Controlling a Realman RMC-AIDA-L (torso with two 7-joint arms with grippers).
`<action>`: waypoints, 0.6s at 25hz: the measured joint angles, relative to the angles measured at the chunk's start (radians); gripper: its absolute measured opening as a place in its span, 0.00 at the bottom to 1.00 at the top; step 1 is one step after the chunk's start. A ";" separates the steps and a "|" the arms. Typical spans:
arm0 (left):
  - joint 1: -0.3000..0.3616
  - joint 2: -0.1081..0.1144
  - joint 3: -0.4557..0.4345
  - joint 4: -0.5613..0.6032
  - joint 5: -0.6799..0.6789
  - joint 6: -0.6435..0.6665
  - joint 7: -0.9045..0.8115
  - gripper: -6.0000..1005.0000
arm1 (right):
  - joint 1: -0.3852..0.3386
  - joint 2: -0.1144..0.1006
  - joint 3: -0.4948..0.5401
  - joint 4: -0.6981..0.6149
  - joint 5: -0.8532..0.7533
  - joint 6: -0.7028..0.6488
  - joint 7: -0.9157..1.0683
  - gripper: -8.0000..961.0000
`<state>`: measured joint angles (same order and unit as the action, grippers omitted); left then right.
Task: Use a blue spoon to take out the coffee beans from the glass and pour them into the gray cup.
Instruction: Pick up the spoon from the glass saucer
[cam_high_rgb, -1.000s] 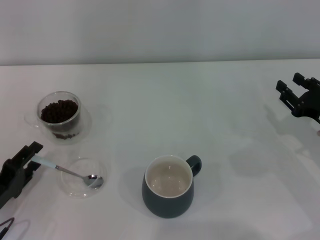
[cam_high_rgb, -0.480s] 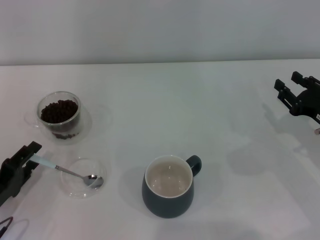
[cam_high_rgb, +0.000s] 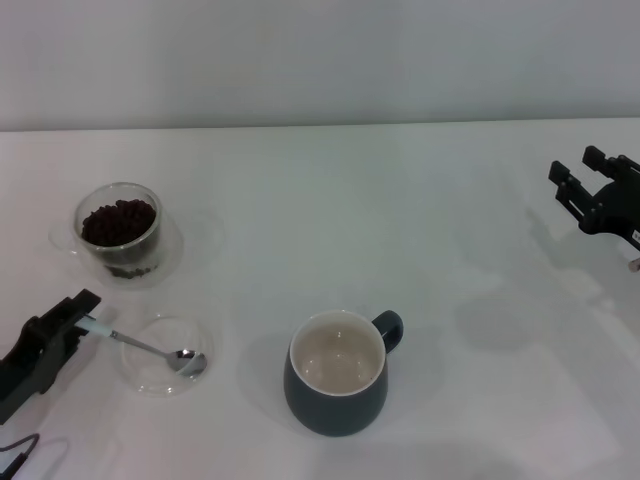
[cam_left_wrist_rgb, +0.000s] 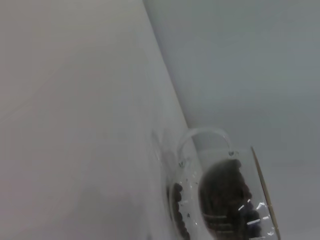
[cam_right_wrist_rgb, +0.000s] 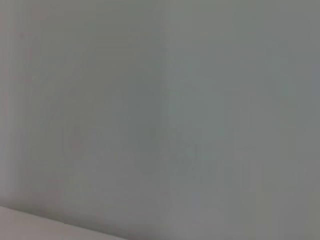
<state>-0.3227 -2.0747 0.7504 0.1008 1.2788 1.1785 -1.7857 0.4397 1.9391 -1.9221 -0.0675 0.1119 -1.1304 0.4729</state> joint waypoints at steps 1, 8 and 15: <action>-0.003 -0.001 0.004 -0.001 0.000 0.001 0.002 0.51 | -0.001 0.001 0.000 0.000 0.000 0.000 -0.004 0.53; -0.009 -0.002 0.011 -0.001 0.000 0.008 0.007 0.41 | -0.002 0.006 0.001 0.001 0.000 0.006 -0.021 0.53; -0.005 -0.003 0.010 -0.001 0.000 0.009 0.009 0.40 | -0.002 0.006 0.002 0.002 0.000 0.008 -0.022 0.53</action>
<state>-0.3272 -2.0781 0.7608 0.0996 1.2793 1.1873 -1.7768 0.4378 1.9450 -1.9204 -0.0659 0.1119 -1.1228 0.4510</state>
